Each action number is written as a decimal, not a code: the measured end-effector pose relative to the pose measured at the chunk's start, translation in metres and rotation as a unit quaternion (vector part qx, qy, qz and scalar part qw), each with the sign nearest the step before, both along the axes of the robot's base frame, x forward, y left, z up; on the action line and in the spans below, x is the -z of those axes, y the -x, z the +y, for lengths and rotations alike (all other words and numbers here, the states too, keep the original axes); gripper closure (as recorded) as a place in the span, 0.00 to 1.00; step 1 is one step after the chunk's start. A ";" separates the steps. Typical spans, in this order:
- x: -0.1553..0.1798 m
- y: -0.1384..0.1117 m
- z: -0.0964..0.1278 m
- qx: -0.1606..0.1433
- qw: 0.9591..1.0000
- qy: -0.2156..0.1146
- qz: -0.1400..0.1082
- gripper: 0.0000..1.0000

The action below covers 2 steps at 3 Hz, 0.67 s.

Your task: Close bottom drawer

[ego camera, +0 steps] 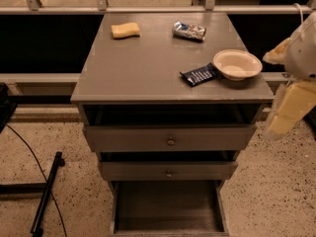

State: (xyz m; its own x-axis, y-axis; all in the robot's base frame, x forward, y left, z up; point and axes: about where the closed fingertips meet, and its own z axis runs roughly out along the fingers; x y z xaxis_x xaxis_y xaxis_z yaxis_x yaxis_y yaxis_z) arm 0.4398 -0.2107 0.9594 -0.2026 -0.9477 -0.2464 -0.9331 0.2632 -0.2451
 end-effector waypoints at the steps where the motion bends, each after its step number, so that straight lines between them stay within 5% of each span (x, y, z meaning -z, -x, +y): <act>1: 0.069 0.014 0.020 -0.040 0.996 -0.073 0.009 0.00; 2: 0.117 0.015 0.028 -0.054 0.984 -0.167 -0.018 0.00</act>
Offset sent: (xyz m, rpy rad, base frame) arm -0.0114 0.0469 -0.1537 0.5678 -0.2647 0.3959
